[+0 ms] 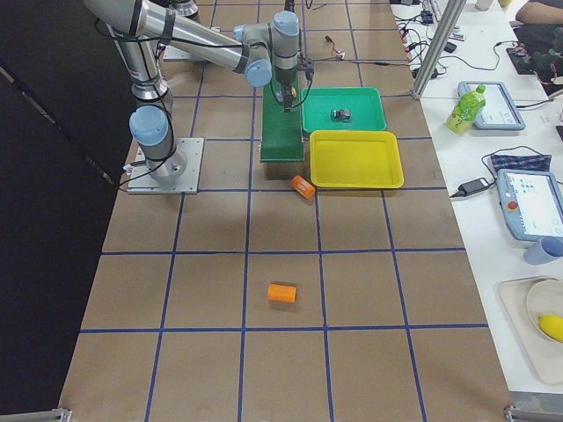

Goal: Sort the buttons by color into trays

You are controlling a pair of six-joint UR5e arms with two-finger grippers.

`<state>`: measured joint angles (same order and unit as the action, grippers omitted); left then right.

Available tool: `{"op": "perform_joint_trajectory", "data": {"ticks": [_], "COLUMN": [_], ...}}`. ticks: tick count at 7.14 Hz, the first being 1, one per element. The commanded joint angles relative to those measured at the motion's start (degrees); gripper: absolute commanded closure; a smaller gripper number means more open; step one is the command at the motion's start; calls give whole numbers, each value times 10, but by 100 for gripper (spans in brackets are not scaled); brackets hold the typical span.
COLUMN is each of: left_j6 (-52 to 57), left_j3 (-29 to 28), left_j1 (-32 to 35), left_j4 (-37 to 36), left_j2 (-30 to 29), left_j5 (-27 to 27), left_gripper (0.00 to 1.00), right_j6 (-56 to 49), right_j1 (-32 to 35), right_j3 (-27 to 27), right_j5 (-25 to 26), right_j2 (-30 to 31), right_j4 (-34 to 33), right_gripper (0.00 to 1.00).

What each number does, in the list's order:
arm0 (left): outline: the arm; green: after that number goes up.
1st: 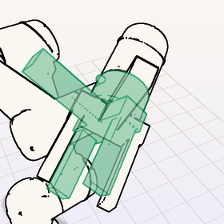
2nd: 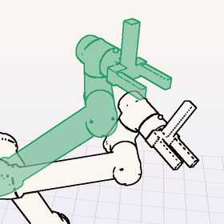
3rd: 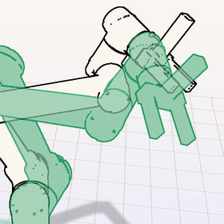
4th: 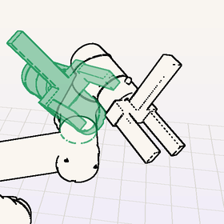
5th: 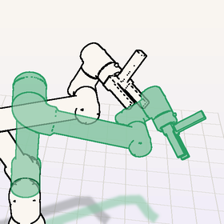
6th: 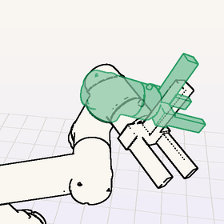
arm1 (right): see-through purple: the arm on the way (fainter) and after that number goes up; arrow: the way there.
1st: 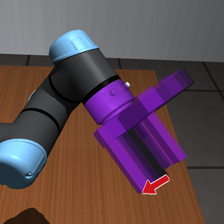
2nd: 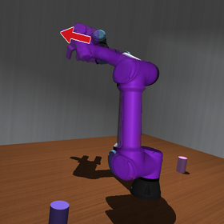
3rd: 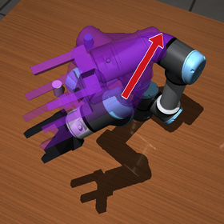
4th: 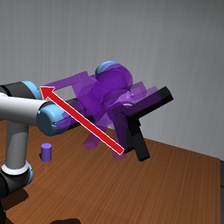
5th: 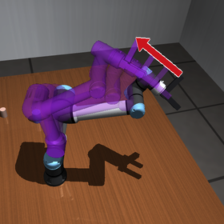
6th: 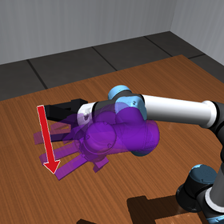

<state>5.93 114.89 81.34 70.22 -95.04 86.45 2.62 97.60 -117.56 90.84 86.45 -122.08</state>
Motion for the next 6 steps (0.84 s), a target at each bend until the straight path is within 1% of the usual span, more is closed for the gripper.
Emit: {"op": "perform_joint_trajectory", "data": {"ticks": [1,2,3,5,6], "left_j6": [-11,-9,-7,-10,-11], "left_j3": [16,28,34,-1,-16], "left_j1": [42,42,42,43,47], "left_j4": [-40,-40,-43,-34,-31], "left_j2": [-11,-9,-5,15,16], "left_j5": [3,3,4,41,41], "left_gripper": [40,4,0,0,0], "right_j6": [2,4,4,4,4], "right_j1": [1,1,1,1,1], "right_j3": [-3,-4,-5,-5,-5], "right_j5": [0,0,0,0,0], "right_j2": [-1,-1,-1,-1,-1], "right_j4": [-7,-8,-8,-7,-8], "right_gripper": [0,0,0,0,0]}}
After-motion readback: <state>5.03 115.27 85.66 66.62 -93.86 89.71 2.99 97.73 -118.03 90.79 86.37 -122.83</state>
